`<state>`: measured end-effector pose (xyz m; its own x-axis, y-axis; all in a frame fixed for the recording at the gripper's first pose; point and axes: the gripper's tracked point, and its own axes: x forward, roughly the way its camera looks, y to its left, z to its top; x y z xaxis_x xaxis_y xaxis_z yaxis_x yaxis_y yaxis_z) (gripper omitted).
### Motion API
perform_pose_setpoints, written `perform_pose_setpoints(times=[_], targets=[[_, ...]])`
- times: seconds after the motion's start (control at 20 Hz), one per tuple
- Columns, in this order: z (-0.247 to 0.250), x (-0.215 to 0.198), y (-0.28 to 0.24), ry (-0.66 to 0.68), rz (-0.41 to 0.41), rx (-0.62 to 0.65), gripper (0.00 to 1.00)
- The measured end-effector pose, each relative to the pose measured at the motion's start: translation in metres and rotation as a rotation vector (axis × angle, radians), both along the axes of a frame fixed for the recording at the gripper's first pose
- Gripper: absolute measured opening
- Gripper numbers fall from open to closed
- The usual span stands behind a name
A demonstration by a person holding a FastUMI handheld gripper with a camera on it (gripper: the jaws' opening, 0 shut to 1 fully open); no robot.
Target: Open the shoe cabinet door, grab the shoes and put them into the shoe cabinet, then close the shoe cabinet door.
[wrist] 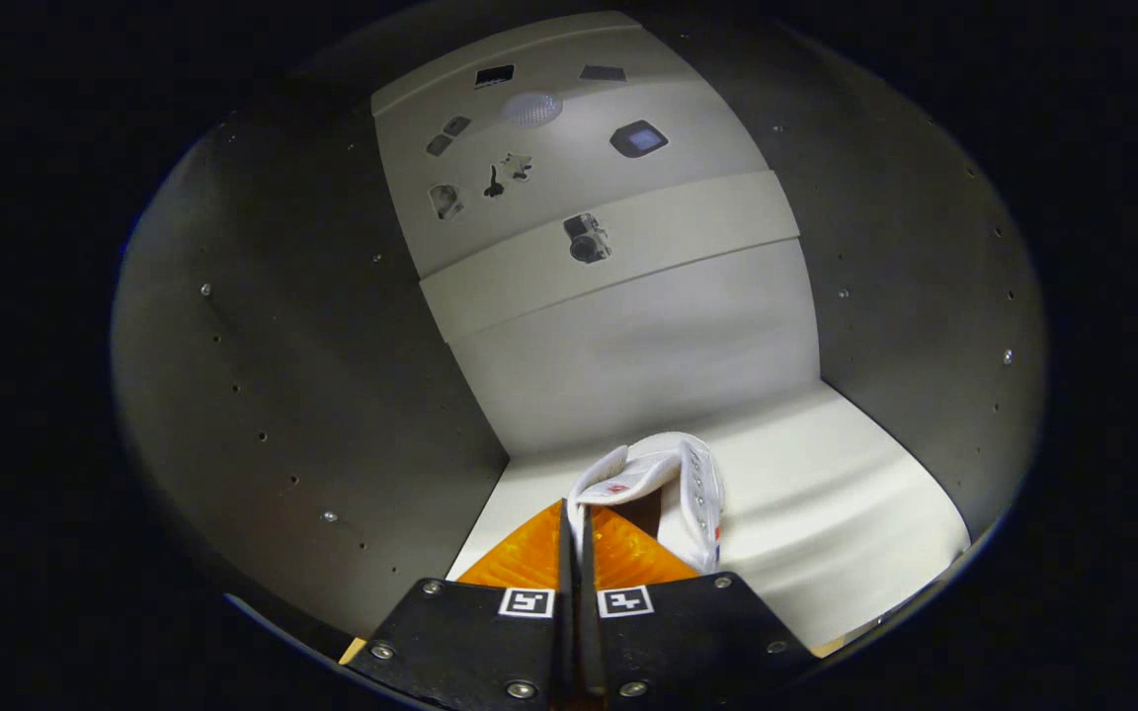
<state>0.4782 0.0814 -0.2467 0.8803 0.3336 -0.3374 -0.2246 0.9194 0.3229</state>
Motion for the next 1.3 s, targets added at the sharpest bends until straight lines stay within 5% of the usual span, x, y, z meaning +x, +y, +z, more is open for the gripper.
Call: perform_pose_setpoints(times=[0.35,0.55,0.6,0.9,1.3], targets=[[-0.006,0.009,0.0,-0.004,-0.006,-0.032,0.05],[0.002,-0.005,-0.003,0.005,-0.004,-0.036,0.19],[0.004,-0.011,-0.005,0.009,-0.007,-0.047,0.3],[0.041,-0.074,-0.015,-0.075,-0.06,-0.103,0.59],[0.092,-0.199,-0.013,-0.201,-0.121,-0.084,0.76]])
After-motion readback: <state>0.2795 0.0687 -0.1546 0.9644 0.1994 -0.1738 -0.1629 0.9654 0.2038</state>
